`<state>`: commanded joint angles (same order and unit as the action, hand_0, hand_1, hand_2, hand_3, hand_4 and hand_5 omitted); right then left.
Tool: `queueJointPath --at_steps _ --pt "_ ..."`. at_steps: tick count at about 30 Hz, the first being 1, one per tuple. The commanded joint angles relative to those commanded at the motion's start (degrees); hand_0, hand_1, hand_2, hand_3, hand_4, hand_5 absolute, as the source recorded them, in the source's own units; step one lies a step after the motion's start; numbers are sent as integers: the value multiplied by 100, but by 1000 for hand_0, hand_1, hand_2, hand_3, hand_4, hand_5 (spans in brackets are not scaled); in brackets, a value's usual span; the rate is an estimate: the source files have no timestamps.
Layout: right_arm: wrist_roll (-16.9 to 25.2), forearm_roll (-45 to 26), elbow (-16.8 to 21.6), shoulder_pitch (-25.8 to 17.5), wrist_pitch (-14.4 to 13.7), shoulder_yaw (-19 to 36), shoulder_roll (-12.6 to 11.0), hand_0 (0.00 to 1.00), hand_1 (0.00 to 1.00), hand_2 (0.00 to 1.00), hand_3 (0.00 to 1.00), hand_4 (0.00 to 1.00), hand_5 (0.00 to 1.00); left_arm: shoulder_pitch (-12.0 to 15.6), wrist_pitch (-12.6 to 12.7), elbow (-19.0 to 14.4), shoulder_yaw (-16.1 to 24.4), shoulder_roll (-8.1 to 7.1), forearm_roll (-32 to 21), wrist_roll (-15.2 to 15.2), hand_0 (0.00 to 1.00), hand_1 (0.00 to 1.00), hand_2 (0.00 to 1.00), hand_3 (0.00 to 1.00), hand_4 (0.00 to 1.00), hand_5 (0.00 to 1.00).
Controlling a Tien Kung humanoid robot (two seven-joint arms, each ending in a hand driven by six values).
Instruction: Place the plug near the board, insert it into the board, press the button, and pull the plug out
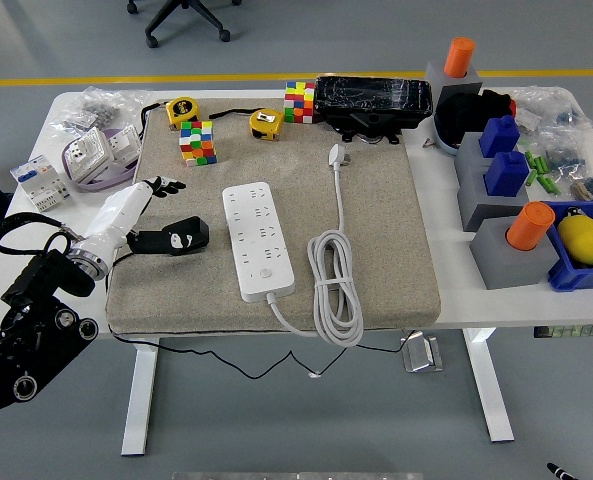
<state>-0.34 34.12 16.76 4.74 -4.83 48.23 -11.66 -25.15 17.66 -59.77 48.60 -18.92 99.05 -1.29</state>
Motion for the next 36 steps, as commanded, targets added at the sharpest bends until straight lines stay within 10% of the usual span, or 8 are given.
queueJointPath --at_steps 18,19,36 --pt "1 0 15 0 -2 -5 -10 599 642 649 554 949 495 -291 -75 499 -390 91 -198 -175 749 729 711 735 998 303" --pt "1 -1 14 2 -3 -3 -9 600 642 648 553 949 493 -304 -63 515 -414 99 -206 -171 699 678 577 577 926 239" --pt "3 7 30 5 -4 -12 -25 600 642 649 553 949 493 -441 168 720 -641 179 -355 -118 561 519 532 553 793 129"
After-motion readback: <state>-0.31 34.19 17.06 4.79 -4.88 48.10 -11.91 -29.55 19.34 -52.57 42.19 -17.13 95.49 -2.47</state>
